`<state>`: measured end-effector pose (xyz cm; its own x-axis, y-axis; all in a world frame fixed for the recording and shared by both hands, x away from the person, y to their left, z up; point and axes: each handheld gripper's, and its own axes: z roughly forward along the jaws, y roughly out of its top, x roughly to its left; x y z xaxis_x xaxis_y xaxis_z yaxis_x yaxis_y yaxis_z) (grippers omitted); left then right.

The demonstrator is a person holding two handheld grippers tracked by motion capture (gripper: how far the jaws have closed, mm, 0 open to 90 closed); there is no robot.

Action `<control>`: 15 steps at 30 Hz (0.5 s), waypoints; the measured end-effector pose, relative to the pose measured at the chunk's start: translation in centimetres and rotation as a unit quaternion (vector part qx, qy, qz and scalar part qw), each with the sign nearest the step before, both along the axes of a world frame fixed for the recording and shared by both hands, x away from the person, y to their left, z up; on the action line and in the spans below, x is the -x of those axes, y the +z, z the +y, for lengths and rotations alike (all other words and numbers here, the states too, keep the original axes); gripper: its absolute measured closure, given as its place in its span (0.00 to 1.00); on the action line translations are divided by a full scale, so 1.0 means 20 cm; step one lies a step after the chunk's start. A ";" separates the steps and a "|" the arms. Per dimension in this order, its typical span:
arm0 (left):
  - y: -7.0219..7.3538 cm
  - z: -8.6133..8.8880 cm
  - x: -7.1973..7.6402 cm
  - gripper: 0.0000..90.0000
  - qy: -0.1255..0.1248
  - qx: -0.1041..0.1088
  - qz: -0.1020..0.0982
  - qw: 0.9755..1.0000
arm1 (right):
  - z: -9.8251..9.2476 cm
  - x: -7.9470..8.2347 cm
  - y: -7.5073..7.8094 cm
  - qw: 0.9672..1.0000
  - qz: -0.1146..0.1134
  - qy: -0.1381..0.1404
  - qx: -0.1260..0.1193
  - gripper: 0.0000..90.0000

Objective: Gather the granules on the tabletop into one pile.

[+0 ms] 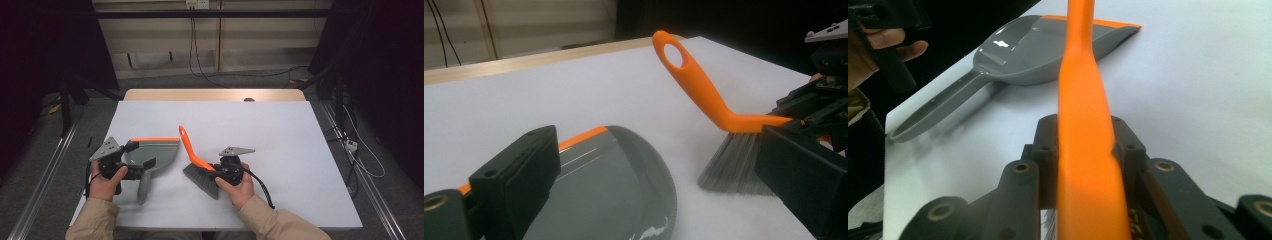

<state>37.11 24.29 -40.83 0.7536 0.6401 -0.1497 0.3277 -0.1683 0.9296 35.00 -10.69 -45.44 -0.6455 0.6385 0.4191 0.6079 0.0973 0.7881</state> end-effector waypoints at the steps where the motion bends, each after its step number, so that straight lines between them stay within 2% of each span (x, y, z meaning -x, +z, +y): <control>1: 0.00 0.00 0.00 0.05 0.000 0.000 0.000 1.000 | -0.01 0.00 0.00 1.000 0.001 -0.002 0.000 0.78; 6: 0.00 0.00 0.00 0.05 0.000 -0.001 -0.001 1.000 | -0.04 0.01 0.00 1.000 -0.001 -0.011 -0.003 0.78; 11: 0.00 0.00 0.00 0.05 0.000 -0.001 -0.002 1.000 | -0.04 0.01 0.01 0.999 0.008 -0.012 -0.032 0.79; 15: 0.01 0.00 0.00 0.05 -0.001 -0.002 -0.004 1.000 | -0.01 -0.01 0.05 0.998 0.000 -0.018 -0.054 0.79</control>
